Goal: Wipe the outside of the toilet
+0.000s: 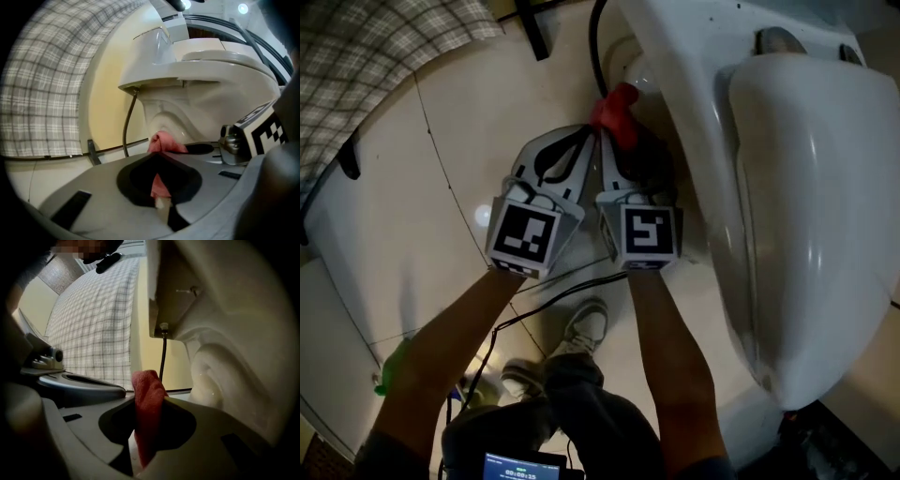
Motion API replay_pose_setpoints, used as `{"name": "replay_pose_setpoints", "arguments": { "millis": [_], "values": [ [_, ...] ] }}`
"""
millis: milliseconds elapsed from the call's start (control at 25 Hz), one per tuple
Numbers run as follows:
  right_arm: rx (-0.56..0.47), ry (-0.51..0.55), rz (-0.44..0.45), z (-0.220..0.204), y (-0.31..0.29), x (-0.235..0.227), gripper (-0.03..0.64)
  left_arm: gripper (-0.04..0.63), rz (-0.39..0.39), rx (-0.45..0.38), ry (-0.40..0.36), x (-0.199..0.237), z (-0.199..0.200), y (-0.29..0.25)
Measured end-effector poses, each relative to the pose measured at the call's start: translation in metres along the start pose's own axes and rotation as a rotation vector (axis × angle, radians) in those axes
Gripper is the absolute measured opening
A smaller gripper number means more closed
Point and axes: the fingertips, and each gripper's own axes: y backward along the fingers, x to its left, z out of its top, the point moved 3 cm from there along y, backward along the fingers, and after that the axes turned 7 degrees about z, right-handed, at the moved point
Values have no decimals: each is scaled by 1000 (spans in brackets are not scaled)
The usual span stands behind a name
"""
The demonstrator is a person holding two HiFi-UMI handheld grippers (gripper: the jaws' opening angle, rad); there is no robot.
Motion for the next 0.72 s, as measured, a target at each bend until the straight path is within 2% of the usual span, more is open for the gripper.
{"name": "replay_pose_setpoints", "arguments": {
  "millis": [120,280,360,600,720],
  "values": [
    [15,-20,10,-17,-14,-7,86,18,8,-11,-13,9,-8,-7],
    [48,-42,1,-35,14,-2,86,18,-19,19,-1,-15,-26,-7],
    [62,-36,-28,-48,48,2,86,18,-54,33,2,-40,-32,3],
    [108,-111,-177,-73,182,11,86,18,-198,116,4,-133,-53,57],
    [155,-132,-222,-83,227,13,86,18,-258,135,10,-171,-55,77]
  ]
}}
